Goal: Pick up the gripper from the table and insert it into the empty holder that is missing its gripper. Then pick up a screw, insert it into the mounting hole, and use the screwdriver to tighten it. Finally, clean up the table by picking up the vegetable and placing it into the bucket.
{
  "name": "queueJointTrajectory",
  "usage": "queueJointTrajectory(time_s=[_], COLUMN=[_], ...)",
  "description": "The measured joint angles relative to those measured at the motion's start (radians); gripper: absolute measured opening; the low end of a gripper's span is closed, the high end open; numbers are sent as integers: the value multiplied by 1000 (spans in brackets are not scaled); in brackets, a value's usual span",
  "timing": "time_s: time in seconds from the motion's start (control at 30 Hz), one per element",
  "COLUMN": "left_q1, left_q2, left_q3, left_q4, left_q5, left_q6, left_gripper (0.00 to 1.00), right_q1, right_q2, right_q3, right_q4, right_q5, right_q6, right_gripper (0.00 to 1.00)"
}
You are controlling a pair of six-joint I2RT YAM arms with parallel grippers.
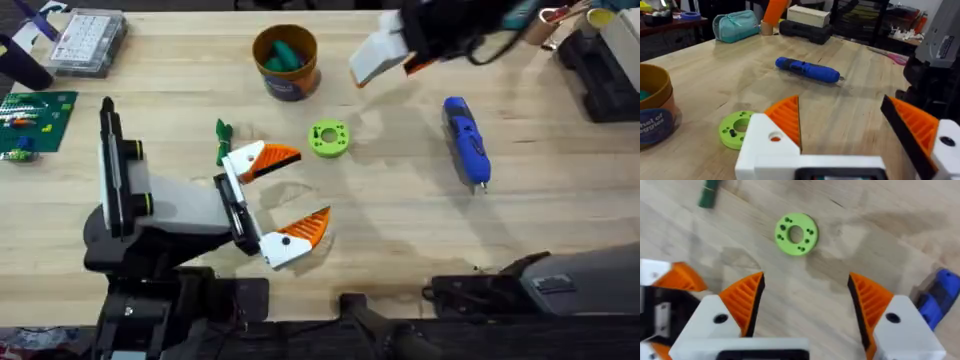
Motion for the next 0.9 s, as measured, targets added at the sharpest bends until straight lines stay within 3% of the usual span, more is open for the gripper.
queueJointTrajectory(time_s=[0.33, 0.6, 0.9], left_q1=[0, 0, 0], left_q2=[0, 0, 0], left_q3=[0, 0, 0], left_q4=[0, 0, 0], left_q5=[0, 0, 0], left_q6=[0, 0, 0], left_gripper=[985, 985, 985], right_q1=[169, 272, 282], right_q2=[223, 302, 336], right_q3=[112, 119, 119], right_q4=[-40, -36, 4], right_q5=[203, 224, 224], right_q6=[-139, -172, -173], right_gripper=[996, 995, 996])
